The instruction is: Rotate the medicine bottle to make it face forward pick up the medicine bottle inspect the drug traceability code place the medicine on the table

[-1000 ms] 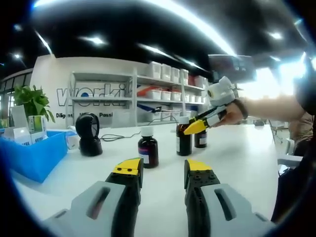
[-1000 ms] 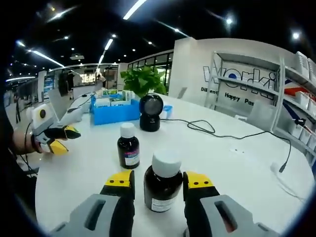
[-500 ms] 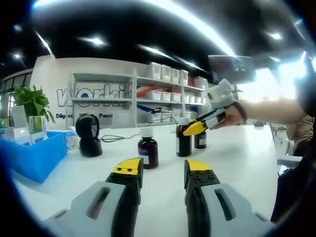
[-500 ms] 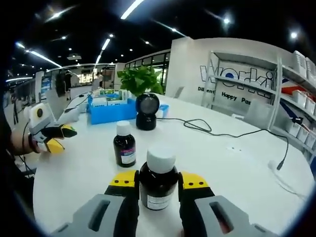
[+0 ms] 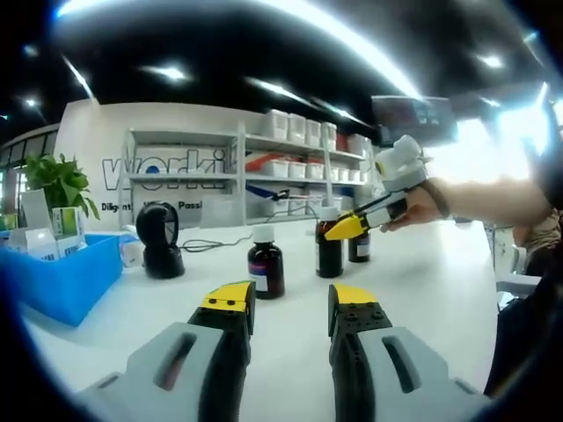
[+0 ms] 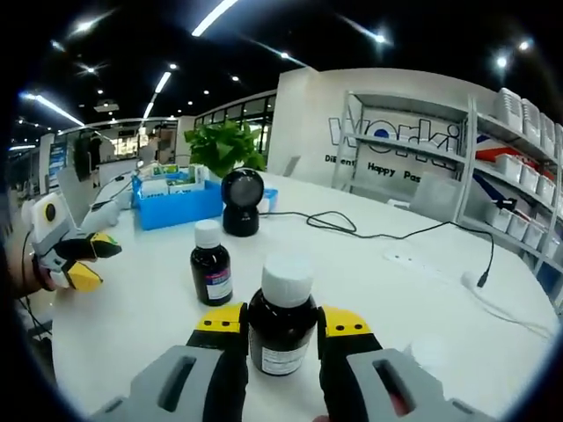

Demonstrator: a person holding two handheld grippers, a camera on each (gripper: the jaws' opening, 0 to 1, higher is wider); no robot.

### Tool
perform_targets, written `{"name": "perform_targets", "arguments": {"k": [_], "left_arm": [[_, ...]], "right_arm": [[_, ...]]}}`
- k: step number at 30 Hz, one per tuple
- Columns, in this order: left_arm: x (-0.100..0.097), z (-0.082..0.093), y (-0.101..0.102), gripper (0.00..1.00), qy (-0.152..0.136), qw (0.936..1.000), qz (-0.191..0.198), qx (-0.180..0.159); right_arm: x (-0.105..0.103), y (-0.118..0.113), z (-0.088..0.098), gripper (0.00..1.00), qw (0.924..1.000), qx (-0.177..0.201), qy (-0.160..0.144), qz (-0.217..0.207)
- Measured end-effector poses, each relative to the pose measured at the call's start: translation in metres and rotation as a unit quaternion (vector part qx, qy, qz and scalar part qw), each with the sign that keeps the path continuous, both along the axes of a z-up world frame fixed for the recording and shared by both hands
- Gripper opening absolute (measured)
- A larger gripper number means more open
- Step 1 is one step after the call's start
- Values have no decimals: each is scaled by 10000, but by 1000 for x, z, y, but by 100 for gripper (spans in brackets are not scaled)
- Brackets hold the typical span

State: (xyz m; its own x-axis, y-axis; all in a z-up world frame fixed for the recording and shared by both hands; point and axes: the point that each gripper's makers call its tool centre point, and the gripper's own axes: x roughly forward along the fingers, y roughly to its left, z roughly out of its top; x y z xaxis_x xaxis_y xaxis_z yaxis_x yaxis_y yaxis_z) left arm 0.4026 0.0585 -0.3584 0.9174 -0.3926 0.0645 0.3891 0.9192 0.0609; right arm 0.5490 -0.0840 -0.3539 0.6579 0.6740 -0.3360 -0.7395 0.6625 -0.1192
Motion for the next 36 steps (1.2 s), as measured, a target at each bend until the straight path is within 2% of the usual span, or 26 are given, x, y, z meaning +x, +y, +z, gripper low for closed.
{"name": "perform_targets", "arguments": {"k": [9, 12, 16, 21, 27, 33, 36], "left_arm": [[-2, 0, -3, 26, -11, 10000, -57, 26], [-2, 1, -4, 26, -23, 10000, -65, 20], [-2, 1, -3, 26, -30, 10000, -42, 18], [-2, 2, -3, 26, -34, 10000, -29, 8], [-3, 2, -4, 26, -31, 10000, -52, 25], [-3, 2, -3, 25, -34, 10000, -43, 15], [-3, 2, -2, 25, -36, 10000, -33, 6]], "right_arm": [[-2, 1, 0, 26, 9980, 100, -139, -607], [-5, 1, 0, 26, 9960, 127, -102, -883], [4, 0, 1, 26, 9919, 139, -234, -1240], [-1, -3, 0, 26, 9864, 279, -293, -1591], [-2, -2, 0, 26, 9829, 332, -337, -1779], [-2, -2, 1, 27, 9843, 351, -368, -1692], [-3, -1, 3, 28, 9859, 669, -241, -1515]]}}
